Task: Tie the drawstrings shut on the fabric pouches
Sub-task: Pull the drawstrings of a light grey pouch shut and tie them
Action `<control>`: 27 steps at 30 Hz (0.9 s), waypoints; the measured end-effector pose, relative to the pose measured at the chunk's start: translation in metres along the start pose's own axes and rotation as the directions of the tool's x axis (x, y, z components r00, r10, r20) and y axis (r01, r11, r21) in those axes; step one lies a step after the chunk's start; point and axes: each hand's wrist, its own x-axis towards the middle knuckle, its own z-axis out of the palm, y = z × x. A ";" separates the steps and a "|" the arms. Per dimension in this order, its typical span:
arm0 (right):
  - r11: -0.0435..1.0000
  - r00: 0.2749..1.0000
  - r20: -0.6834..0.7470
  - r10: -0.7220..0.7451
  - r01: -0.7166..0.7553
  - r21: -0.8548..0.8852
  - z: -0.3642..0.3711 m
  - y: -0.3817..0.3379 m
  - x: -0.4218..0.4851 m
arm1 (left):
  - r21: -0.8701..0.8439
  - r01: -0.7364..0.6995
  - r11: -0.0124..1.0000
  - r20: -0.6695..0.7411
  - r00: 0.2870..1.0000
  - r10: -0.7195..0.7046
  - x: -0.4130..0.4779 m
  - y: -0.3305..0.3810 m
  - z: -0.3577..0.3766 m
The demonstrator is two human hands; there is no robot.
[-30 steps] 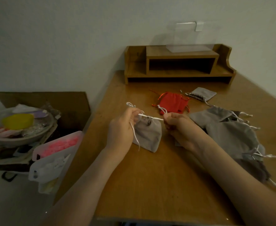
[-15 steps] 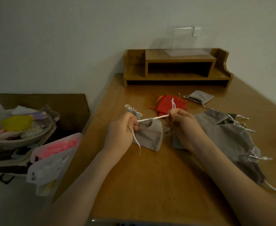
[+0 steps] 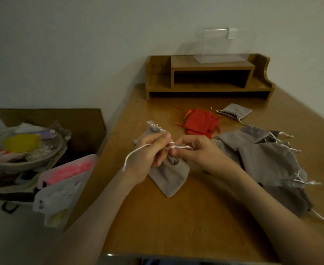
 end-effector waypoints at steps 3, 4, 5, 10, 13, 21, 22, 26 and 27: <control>1.000 1.000 0.008 0.014 -0.014 0.013 -0.002 0.000 -0.001 | -0.152 0.007 0.988 -0.007 1.000 -0.008 0.003 0.002 -0.003; 1.000 1.000 0.008 0.017 -0.017 0.027 -0.002 0.001 -0.001 | -0.234 0.016 0.972 -0.012 1.000 -0.019 0.004 0.003 -0.004; 0.999 1.000 0.013 0.021 -0.022 0.036 -0.001 0.000 -0.001 | -0.297 0.027 0.955 -0.017 0.999 -0.033 0.005 0.005 -0.006; 0.998 1.000 -0.019 0.019 -0.018 0.061 -0.002 0.000 -0.001 | -0.276 0.042 0.960 -0.042 0.998 -0.056 0.004 0.007 -0.004; 0.985 0.999 -0.033 0.035 -0.029 0.169 -0.004 0.003 0.000 | -0.015 -0.023 1.000 -0.024 0.999 0.022 0.003 0.002 -0.003; 0.944 0.993 0.028 0.116 -0.119 0.307 -0.008 0.006 0.002 | 0.708 -0.333 0.623 -0.098 0.827 0.553 0.004 -0.012 0.000; 0.947 0.992 0.034 0.121 -0.126 0.297 -0.008 0.007 0.002 | 0.761 -0.358 0.541 -0.075 0.779 0.622 0.003 -0.013 -0.002; 0.958 0.991 0.066 0.117 -0.130 0.255 -0.008 0.008 0.001 | 0.891 -0.341 0.299 0.114 0.807 0.580 0.002 -0.018 -0.004; 0.959 0.991 0.061 0.116 -0.128 0.253 -0.009 0.008 0.000 | 0.891 -0.338 0.302 0.137 0.836 0.531 0.003 -0.019 -0.004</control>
